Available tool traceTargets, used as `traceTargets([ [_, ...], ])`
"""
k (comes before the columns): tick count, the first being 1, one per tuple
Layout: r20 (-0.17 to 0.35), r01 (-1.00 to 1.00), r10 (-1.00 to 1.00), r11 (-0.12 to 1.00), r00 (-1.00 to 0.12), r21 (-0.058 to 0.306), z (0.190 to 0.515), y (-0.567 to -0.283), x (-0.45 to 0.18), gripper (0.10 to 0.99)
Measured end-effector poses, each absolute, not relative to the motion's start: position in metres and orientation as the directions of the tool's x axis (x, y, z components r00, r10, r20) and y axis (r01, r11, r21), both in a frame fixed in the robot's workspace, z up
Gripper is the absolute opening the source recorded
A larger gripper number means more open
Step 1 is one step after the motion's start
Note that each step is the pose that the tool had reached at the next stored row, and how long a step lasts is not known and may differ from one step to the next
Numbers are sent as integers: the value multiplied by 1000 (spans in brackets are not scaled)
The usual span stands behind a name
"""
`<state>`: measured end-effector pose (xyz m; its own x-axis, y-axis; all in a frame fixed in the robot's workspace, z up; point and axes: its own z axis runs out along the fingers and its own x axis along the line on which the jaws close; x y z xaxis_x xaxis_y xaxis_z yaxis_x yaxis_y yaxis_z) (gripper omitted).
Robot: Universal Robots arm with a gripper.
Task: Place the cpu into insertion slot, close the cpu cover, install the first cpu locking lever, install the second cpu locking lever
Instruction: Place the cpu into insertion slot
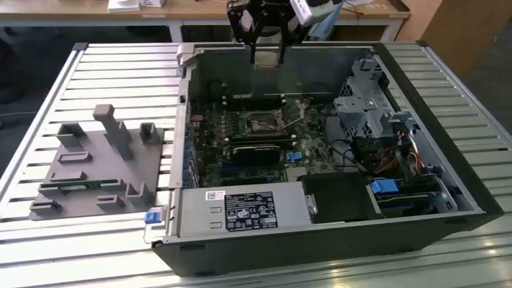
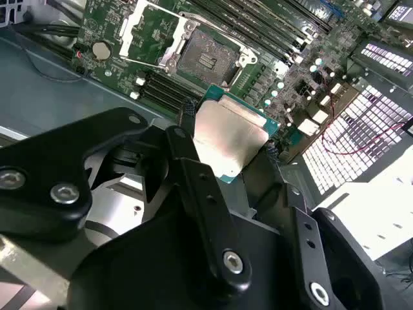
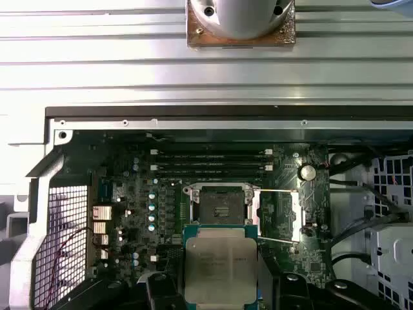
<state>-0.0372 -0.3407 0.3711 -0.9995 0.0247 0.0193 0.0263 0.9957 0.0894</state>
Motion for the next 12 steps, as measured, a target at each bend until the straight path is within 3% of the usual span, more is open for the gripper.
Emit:
traceTargets([
  [12,19,35,34,995,-999,89,371,-341,-37,541],
])
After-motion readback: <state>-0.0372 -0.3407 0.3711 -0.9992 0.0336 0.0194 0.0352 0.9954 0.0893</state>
